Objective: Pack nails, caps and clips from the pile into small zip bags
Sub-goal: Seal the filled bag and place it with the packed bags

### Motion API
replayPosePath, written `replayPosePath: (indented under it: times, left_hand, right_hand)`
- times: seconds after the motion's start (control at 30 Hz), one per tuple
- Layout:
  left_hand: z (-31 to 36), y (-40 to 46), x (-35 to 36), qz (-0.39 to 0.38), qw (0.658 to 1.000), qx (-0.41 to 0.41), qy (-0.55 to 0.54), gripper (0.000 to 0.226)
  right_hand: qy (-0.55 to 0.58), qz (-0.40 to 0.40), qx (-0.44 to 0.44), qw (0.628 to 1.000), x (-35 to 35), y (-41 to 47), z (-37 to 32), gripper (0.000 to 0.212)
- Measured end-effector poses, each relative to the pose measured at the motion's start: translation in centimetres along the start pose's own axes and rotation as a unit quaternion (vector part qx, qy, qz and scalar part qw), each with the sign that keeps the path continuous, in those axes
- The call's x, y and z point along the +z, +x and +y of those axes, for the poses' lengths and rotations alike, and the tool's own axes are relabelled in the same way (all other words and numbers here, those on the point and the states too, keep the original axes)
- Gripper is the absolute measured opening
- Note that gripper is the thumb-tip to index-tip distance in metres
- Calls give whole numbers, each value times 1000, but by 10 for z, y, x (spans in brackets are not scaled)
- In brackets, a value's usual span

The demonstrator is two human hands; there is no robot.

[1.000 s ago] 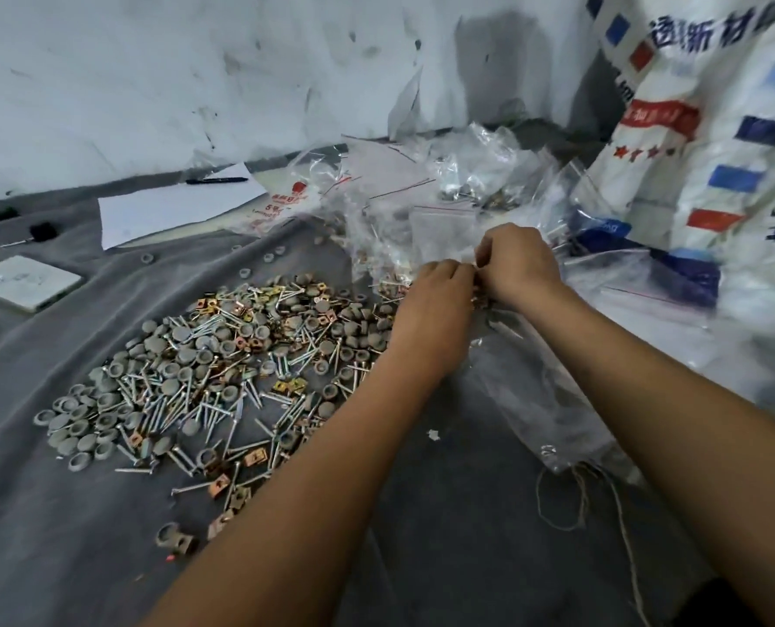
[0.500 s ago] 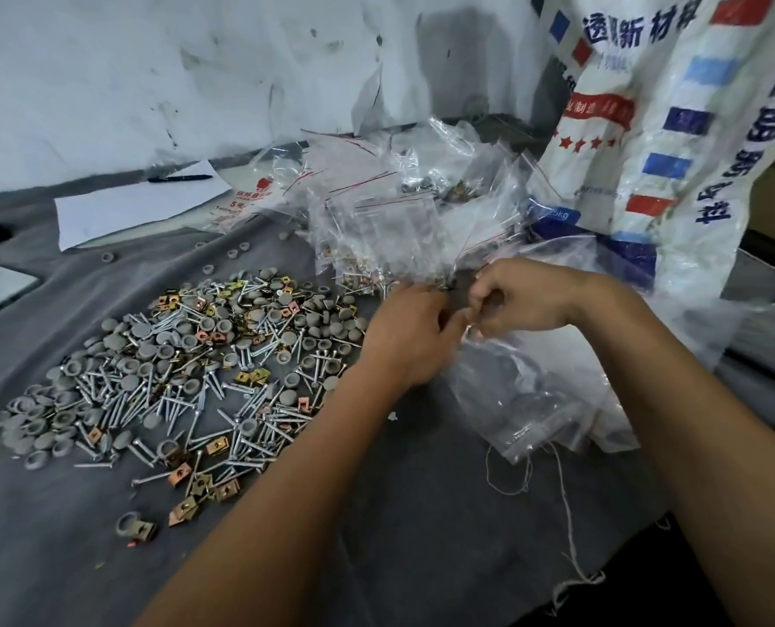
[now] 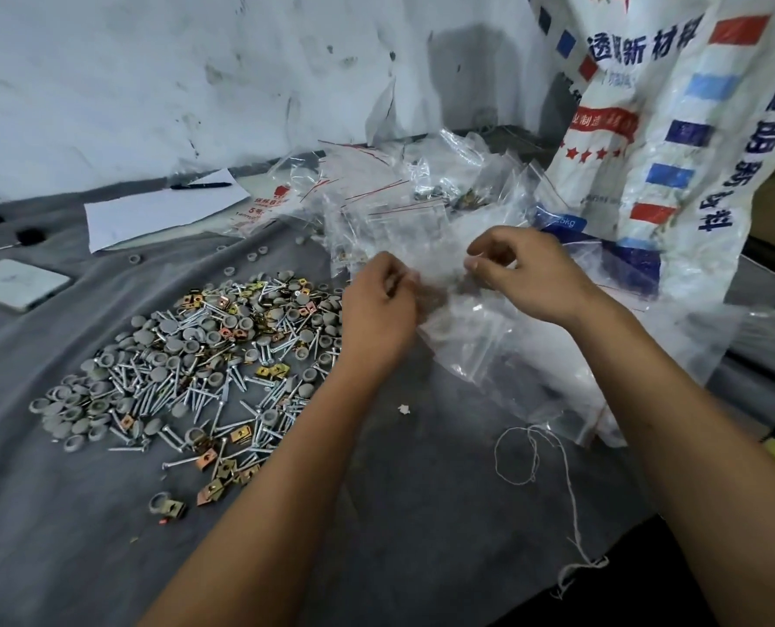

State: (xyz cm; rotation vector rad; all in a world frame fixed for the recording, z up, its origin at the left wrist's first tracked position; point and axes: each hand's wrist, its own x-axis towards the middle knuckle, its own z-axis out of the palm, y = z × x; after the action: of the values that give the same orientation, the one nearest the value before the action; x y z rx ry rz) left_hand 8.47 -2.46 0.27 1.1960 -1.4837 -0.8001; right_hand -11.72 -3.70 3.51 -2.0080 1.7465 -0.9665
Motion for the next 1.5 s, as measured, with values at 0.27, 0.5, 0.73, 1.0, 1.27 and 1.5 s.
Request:
replayPosePath:
  times: [0.27, 0.5, 0.73, 1.0, 1.27, 1.5]
  left_hand:
    - [-1, -5, -53, 118, 916, -120, -365, 13]
    - [-27, -28, -133, 204, 917, -83, -333, 17]
    - [-59, -65, -223, 282, 928, -70, -235, 21]
    - [-68, -76, -240, 380, 895, 101, 210, 20]
    - [-72, -54, -182, 213, 952, 98, 198, 26]
    - [-78, -57, -193, 152, 961, 99, 208, 22]
  right_hand:
    - [304, -45, 202, 930, 26, -2, -41, 51]
    - [492, -180, 168, 835, 98, -10, -109, 40]
    - [468, -206, 98, 854, 167, -13, -165, 14]
    - [326, -80, -49, 941, 215, -21, -177, 27]
    - [229, -66, -164, 957, 211, -28, -164, 12]
    - [241, -98, -171, 950, 211, -29, -166, 21]
